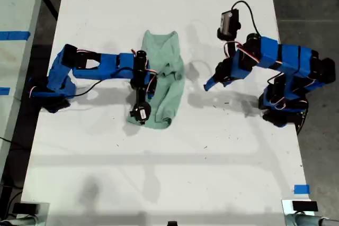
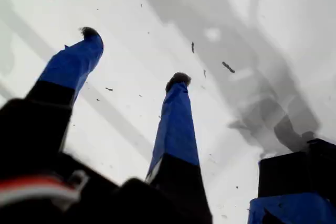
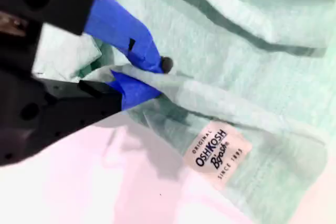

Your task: Fold tshirt

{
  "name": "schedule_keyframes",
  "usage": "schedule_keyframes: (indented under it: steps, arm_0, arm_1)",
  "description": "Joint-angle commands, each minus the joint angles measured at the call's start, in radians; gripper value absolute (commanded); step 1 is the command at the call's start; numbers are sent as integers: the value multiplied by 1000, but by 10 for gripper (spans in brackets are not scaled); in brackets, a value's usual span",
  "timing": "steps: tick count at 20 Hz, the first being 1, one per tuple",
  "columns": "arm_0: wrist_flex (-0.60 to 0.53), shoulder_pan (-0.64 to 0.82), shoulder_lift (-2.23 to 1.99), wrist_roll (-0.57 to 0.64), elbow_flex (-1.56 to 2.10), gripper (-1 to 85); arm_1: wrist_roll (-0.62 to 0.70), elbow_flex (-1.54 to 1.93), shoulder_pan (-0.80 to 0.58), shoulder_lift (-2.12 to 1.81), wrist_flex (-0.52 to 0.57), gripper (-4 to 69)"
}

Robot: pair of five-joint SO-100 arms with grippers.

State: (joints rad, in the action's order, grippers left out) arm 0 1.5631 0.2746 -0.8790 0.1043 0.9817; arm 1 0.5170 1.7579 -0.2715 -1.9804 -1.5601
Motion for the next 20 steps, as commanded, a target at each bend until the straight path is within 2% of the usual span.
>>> schedule_keyframes:
  steps: [1, 3, 5, 7, 10, 13, 15, 20]
  arm_0:
    - [3, 34, -6, 21, -54, 272]
    - [54, 54, -15, 21, -52, 297]
    - [100, 72, -51, 43, -25, 274]
    - [100, 74, -140, 80, 44, 266]
    - [97, 72, -356, 69, 212, 282]
    - [98, 51, -554, 21, 411, 336]
    - [80, 23, -672, -18, 545, 322]
    - [83, -97, -825, -133, 696, 309]
  arm_1:
    - [-15, -3, 21, -66, 21, 280]
    - [-15, 5, 21, -64, 29, 280]
    - [-20, 9, 21, -64, 29, 280]
    - [-31, 15, 21, -64, 25, 277]
    - [-57, 20, 52, -64, 18, 268]
    - [-97, 11, 112, -60, 54, 254]
    - [-124, -15, 153, -29, 77, 251]
    - [-153, -267, 242, 244, 104, 336]
